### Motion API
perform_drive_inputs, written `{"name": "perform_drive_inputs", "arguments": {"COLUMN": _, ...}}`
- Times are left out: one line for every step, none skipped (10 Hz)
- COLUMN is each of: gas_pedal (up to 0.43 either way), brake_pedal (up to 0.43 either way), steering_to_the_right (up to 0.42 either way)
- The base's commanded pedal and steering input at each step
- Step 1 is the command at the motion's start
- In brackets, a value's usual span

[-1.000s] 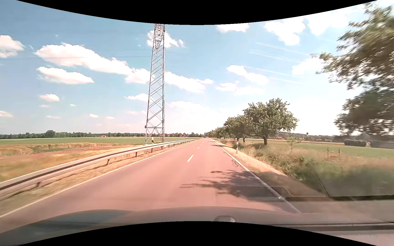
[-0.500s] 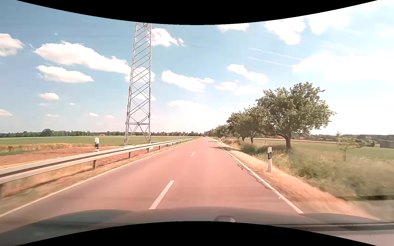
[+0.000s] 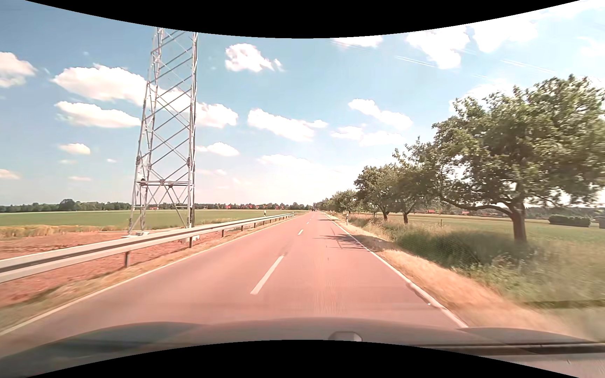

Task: Follow the waypoints while adhering to traffic rules and regulations

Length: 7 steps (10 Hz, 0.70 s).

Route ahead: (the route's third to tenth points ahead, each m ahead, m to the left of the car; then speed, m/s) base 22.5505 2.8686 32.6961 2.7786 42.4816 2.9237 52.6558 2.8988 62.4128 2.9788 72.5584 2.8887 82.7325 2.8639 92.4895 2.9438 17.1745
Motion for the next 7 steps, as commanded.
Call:
{"name": "perform_drive_inputs", "arguments": {"gas_pedal": 0.000, "brake_pedal": 0.000, "steering_to_the_right": 0.000}}
{"name": "perform_drive_inputs", "arguments": {"gas_pedal": 0.000, "brake_pedal": 0.000, "steering_to_the_right": 0.000}}
{"name": "perform_drive_inputs", "arguments": {"gas_pedal": 0.000, "brake_pedal": 0.000, "steering_to_the_right": 0.000}}
{"name": "perform_drive_inputs", "arguments": {"gas_pedal": 0.000, "brake_pedal": 0.000, "steering_to_the_right": 0.000}}
{"name": "perform_drive_inputs", "arguments": {"gas_pedal": 0.000, "brake_pedal": 0.000, "steering_to_the_right": 0.000}}
{"name": "perform_drive_inputs", "arguments": {"gas_pedal": 0.000, "brake_pedal": 0.000, "steering_to_the_right": 0.000}}
{"name": "perform_drive_inputs", "arguments": {"gas_pedal": 0.000, "brake_pedal": 0.000, "steering_to_the_right": 0.000}}
